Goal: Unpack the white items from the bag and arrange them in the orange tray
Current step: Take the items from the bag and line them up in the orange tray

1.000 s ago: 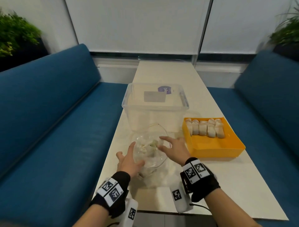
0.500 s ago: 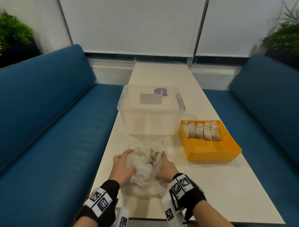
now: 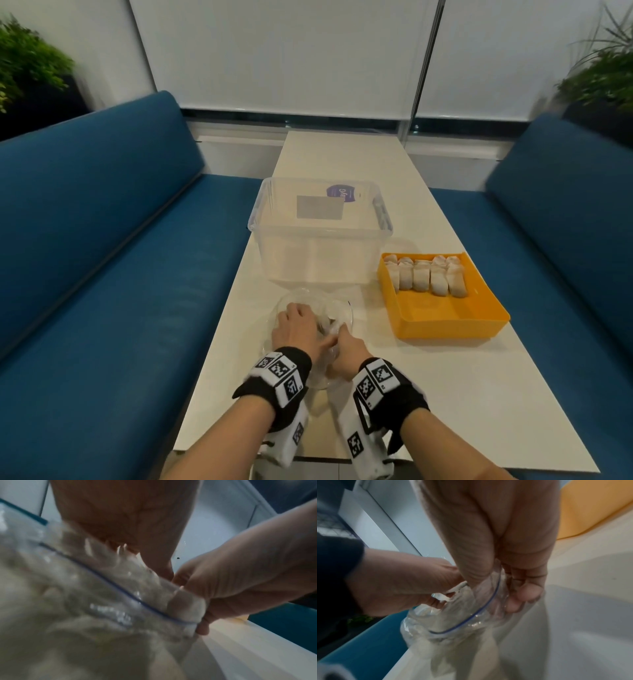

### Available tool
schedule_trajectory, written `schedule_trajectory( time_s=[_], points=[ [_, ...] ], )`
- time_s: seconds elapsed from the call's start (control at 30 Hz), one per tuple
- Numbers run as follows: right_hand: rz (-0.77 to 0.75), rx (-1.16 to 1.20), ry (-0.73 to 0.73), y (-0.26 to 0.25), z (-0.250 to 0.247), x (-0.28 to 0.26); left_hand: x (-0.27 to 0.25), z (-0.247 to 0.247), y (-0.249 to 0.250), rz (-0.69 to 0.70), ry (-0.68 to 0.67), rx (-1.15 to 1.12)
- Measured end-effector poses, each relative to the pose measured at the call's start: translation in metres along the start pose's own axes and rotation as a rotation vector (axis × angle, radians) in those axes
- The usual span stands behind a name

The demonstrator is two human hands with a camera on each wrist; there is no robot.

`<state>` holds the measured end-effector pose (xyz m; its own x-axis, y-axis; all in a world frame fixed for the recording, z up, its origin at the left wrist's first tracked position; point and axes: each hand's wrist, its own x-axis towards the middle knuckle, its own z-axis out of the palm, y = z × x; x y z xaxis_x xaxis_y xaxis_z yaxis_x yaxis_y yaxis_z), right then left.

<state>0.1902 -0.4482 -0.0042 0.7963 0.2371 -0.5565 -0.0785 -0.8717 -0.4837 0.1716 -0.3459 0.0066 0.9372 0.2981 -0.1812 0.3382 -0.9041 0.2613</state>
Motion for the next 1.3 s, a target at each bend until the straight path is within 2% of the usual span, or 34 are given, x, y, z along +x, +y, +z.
schedule_trajectory(
  time_s=[0.1,0.2,0.27,0.53,0.67,0.77,0.83,0.9,0.93,1.0,1.07,1.1,1.2,1.27,1.3],
  points=[
    [0.001,-0.037,0.01,0.001,0.0,0.002,0.002,0.008,-0.007,0.171,-0.01,-0.1],
    [-0.001,-0.034,0.0,0.002,0.001,0.002,0.0,0.005,-0.016,0.266,-0.055,-0.378],
    [-0.008,-0.023,-0.003,0.003,0.0,0.002,-0.001,-0.001,-0.021,0.248,-0.048,-0.514],
    [-0.017,0.037,0.005,0.005,0.0,-0.003,-0.006,-0.025,-0.036,0.146,0.075,-0.769],
    [-0.088,0.025,0.018,0.007,-0.002,-0.007,-0.005,-0.033,-0.042,0.126,0.026,-0.901],
    [-0.138,0.099,-0.04,0.012,-0.01,-0.013,-0.007,-0.044,-0.047,0.097,-0.009,-1.013],
    [-0.177,0.029,-0.037,0.015,-0.023,-0.021,-0.008,-0.053,-0.051,0.066,-0.045,-1.133],
    [-0.237,-0.057,0.084,0.016,-0.038,-0.03,-0.01,-0.061,-0.056,0.02,-0.08,-1.264],
    [-0.275,-0.023,0.176,0.014,-0.046,-0.035,-0.01,-0.065,-0.057,-0.004,-0.102,-1.33],
    [-0.399,0.129,0.377,0.005,-0.056,-0.045,-0.011,-0.072,-0.058,-0.029,-0.147,-1.439],
    [-0.464,0.31,0.456,-0.009,-0.062,-0.054,-0.013,-0.077,-0.054,-0.023,-0.176,-1.522],
    [-0.459,0.434,0.405,-0.017,-0.063,-0.058,-0.013,-0.079,-0.052,-0.017,-0.19,-1.557],
    [-0.337,0.873,0.073,-0.038,-0.058,-0.068,-0.016,-0.083,-0.043,0.006,-0.232,-1.636],
    [-0.299,0.971,-0.071,-0.045,-0.052,-0.068,-0.019,-0.085,-0.038,0.026,-0.263,-1.666],
    [-0.303,0.974,-0.099,-0.047,-0.049,-0.066,-0.021,-0.086,-0.036,0.033,-0.275,-1.677]
  ],
)
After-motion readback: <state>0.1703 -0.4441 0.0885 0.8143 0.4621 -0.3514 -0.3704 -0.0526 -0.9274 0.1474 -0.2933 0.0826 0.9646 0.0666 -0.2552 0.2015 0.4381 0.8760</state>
